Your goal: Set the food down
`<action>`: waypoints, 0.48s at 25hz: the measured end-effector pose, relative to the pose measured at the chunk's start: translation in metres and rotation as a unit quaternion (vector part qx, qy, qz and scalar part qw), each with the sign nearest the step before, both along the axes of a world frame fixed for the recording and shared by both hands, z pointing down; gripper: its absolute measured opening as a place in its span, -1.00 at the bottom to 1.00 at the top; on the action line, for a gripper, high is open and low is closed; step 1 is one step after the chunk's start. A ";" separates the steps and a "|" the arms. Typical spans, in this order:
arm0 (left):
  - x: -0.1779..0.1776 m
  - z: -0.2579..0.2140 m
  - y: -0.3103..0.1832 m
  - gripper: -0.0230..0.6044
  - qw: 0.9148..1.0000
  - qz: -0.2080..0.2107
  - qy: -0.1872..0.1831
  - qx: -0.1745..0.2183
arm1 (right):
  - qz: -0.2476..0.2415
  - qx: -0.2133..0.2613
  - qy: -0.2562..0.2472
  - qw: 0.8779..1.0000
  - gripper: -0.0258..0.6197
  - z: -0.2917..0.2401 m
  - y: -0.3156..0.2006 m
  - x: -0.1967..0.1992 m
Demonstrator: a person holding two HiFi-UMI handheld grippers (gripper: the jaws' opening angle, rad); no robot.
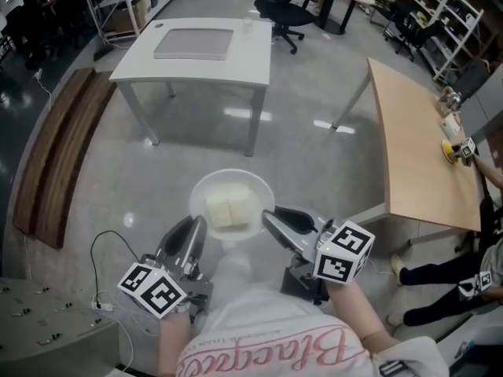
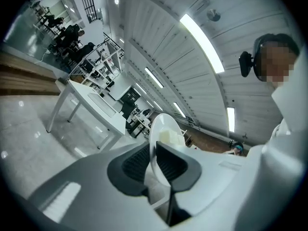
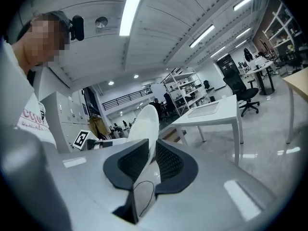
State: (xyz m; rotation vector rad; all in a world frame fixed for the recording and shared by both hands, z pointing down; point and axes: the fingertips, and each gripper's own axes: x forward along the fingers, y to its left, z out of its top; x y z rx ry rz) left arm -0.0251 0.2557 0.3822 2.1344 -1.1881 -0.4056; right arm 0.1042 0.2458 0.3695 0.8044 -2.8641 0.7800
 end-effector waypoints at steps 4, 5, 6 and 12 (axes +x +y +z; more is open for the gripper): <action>-0.008 -0.004 -0.042 -0.79 1.000 -0.002 0.003 0.001 | -0.002 -0.005 0.001 1.000 -0.78 -0.005 -0.043 -0.008; -0.011 -0.005 -0.053 -0.79 1.000 -0.004 0.001 0.001 | -0.001 -0.006 0.001 1.000 -0.78 -0.005 -0.054 -0.011; -0.013 -0.007 -0.063 -0.79 1.000 -0.005 0.000 0.003 | 0.001 -0.007 0.001 1.000 -0.77 -0.006 -0.065 -0.013; -0.030 -0.009 -0.114 -0.79 1.000 -0.005 -0.011 0.008 | 0.012 -0.010 -0.004 1.000 -0.76 -0.001 -0.115 -0.028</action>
